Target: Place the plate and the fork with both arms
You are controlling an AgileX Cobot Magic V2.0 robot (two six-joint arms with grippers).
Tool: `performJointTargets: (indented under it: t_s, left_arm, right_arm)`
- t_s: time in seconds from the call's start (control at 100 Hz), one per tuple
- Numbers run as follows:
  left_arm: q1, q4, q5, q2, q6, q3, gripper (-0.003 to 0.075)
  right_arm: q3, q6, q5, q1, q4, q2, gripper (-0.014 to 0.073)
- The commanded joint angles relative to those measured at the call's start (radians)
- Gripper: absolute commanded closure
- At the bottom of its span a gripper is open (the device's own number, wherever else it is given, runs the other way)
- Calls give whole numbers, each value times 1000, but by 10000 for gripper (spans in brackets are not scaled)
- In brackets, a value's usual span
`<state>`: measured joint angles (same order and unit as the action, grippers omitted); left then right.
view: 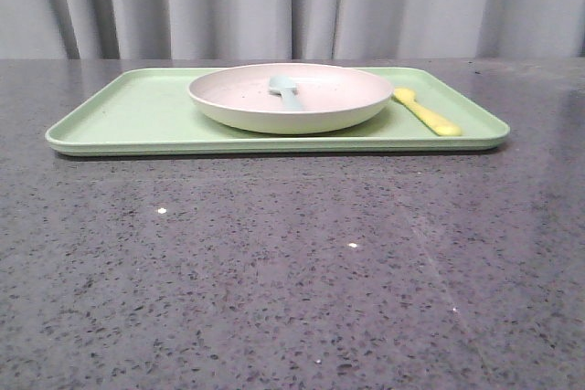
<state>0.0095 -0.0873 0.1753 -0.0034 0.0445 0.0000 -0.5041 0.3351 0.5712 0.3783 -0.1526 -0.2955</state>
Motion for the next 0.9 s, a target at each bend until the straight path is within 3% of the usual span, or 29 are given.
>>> performJointTargets:
  t_s: [0.0,0.59,0.72,0.89]
  left_arm:
    - [2,-4,-75,-31,-8,13,741]
    - [2,-4,-75,-31,-8,13,741]
    - [2,-4,-75,-31,-8,13,741]
    - [2,-4,-75,-31,-8,13,741]
  right_arm:
    - [-24,0,-78,-3,-20,-7,662]
    - [-20,-9,-83,-28,-77,-7,662]
    - [30,-52,-177,-89,-59,-7,662]
    - [130,-175,-367,-169,75,14,662]
